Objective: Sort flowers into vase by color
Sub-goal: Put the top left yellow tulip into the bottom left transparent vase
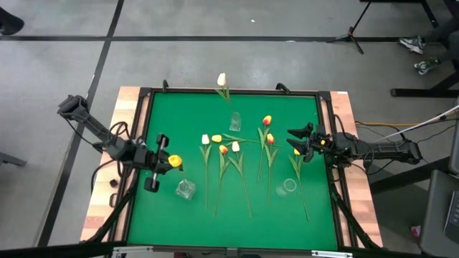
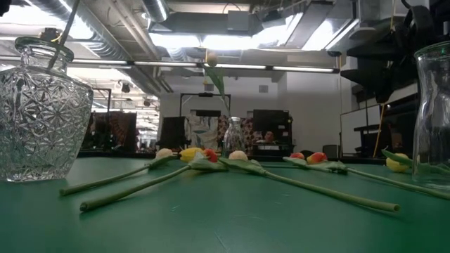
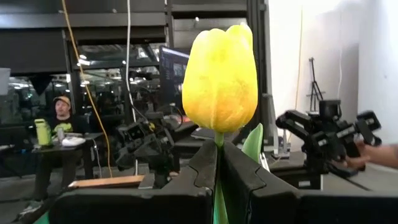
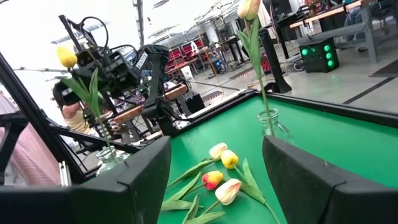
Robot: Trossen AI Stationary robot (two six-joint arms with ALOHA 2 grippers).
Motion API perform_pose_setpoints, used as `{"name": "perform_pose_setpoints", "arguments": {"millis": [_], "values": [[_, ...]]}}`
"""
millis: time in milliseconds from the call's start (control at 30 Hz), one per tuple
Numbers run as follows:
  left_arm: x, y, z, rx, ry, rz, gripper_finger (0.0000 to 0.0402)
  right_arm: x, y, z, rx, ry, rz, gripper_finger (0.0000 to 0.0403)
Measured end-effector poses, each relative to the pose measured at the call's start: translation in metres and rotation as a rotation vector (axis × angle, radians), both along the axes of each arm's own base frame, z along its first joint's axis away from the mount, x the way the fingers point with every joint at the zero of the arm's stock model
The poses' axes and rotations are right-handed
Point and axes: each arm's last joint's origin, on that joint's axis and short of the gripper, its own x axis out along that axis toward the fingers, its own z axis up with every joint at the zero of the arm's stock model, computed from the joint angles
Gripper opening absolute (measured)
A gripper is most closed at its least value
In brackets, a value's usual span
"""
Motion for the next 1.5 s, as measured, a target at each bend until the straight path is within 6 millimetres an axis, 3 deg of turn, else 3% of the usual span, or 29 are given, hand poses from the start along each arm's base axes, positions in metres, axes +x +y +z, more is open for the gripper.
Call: {"name": "perform_pose_setpoints", "arguments": {"millis": [433,767,1167,1500], "values": [[0.003,-0.015,-0.016,0.078,0.062,-0.052,0.0008,0.0,0.0,0.0,0.016,-0.004,0.001,0.0253],[-0.017,0.0,-0.047,-0.006,-0.098,-0.042,0.0008,0.0,0.0,0.0,0.035,-0.009,-0.014,0.0253],[-0.019,0.003,-0.045,-0.041,-0.127,-0.01,0.0012,0.0,0.0,0.0,0.032,-0.006,-0.014,0.0253],[-0.019,0.006,-0.046,-0.044,-0.091,0.113,0.0052,0.0,0.0,0.0,0.03,-0.004,-0.005,0.0253]]}}
